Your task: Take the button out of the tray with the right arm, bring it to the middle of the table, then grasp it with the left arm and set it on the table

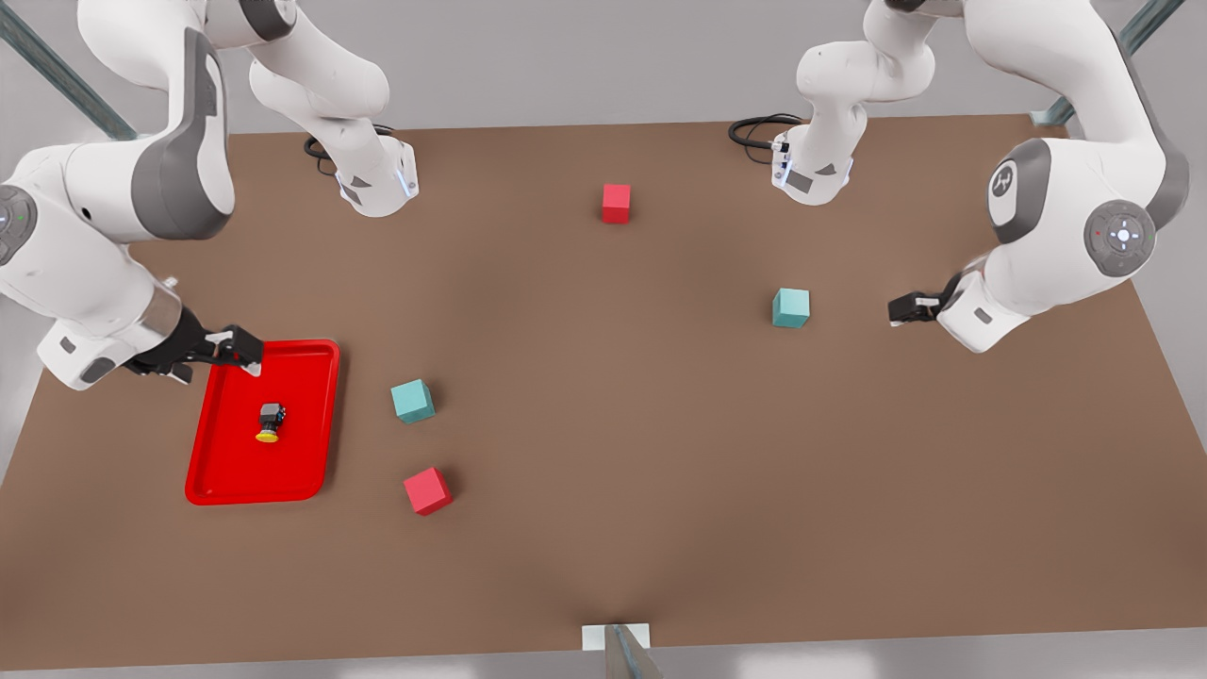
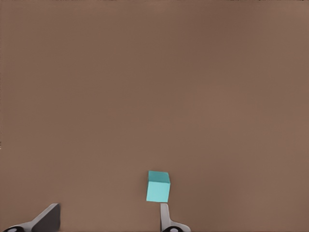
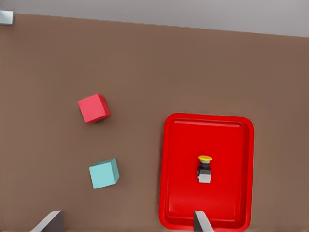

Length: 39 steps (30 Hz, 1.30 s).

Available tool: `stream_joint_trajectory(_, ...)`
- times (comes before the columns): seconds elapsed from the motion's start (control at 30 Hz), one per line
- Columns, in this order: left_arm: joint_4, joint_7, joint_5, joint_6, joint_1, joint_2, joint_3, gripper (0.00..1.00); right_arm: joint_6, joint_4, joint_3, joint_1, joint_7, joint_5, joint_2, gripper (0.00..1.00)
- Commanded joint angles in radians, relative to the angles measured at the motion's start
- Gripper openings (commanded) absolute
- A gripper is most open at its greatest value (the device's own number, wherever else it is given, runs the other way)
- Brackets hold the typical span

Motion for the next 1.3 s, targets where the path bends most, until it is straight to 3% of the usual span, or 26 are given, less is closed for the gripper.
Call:
stream_joint_trajectory(0.0,0.004,-0.034,0.011,0.039,-0.002,0.005,-0.001,1.0,-0.027,0.0,0.0,-0.008,0.075,0.009,0.01,1.0)
stream_joint_trajectory(0.13,0.004,-0.034,0.011,0.034,-0.011,0.002,-0.002,1.0,-0.036,-0.069,-0.006,-0.01,0.078,-0.018,0.02,1.0)
stream_joint_trajectory(0.3,0.004,-0.028,0.011,0.033,-0.007,-0.001,-0.002,1.0,0.016,-0.063,-0.007,-0.017,0.073,-0.04,0.173,1.0)
stream_joint_trajectory(0.6,0.004,-0.031,0.009,0.039,-0.02,0.008,-0.024,1.0,0.119,-0.071,-0.012,-0.051,0.054,-0.08,0.262,1.0)
stream_joint_trajectory(0.87,0.0,-0.044,0.011,0.025,-0.033,0.011,-0.024,1.0,0.277,-0.055,-0.012,-0.217,-0.324,-0.078,0.422,1.0)
stream_joint_trajectory(1.17,0.0,-0.045,0.013,0.022,-0.05,0.006,-0.025,1.0,0.328,-0.204,-0.004,-0.28,-0.388,-0.078,0.403,1.0)
stream_joint_trajectory(1.27,0.0,-0.045,0.013,0.028,-0.045,0.009,-0.025,1.0,0.458,-0.363,0.0,-0.294,-0.381,-0.072,0.339,1.0)
